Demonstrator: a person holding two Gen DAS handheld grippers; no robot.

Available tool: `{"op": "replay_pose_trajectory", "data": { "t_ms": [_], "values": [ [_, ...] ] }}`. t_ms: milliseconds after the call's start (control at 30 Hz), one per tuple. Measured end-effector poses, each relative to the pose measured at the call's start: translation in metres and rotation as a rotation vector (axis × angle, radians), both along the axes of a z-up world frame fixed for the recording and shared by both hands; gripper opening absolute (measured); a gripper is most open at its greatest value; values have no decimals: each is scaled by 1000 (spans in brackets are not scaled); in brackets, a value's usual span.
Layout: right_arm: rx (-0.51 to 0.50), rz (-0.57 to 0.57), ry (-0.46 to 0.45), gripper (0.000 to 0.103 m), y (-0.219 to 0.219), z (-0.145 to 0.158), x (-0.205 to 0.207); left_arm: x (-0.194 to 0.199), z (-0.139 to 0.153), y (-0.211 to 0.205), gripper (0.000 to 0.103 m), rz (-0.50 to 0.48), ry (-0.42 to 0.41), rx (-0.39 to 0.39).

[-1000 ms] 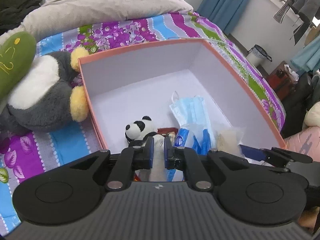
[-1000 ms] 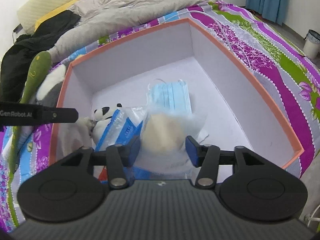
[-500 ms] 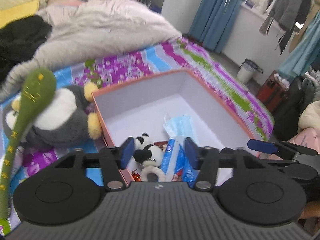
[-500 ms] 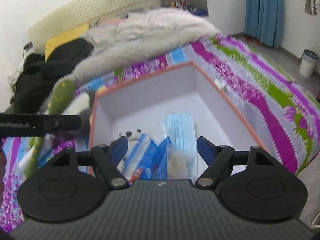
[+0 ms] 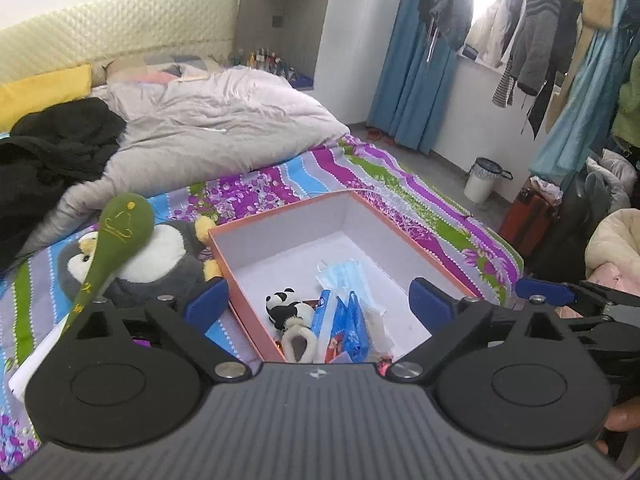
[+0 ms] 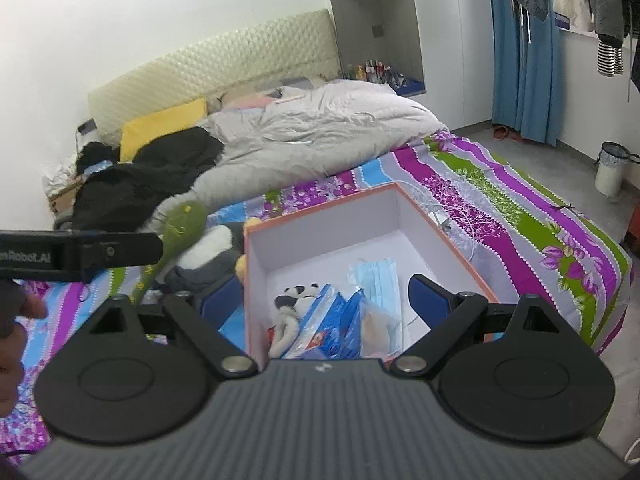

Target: Organize soft objects

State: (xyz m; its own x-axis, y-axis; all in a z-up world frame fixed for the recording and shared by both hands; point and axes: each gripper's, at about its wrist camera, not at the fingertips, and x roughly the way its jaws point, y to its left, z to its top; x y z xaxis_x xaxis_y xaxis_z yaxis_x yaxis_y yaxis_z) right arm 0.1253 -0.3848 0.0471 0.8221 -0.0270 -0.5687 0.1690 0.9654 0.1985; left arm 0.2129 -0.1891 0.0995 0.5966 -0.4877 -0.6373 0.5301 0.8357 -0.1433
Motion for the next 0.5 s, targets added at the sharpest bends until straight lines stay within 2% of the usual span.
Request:
{"op": "replay_pose_trajectory", "data": {
  "t_ms": [233, 433, 500],
  "values": [
    [-2, 2, -38, 93, 15, 5, -40, -54, 15, 21, 99, 24, -24, -54],
    [-1, -7, -69, 93, 23, 4, -63, -86, 15, 32, 99, 30, -19, -76],
    [-9, -15, -80, 98, 26, 3, -70, -96, 12, 33, 99, 25, -17, -68]
  ]
}}
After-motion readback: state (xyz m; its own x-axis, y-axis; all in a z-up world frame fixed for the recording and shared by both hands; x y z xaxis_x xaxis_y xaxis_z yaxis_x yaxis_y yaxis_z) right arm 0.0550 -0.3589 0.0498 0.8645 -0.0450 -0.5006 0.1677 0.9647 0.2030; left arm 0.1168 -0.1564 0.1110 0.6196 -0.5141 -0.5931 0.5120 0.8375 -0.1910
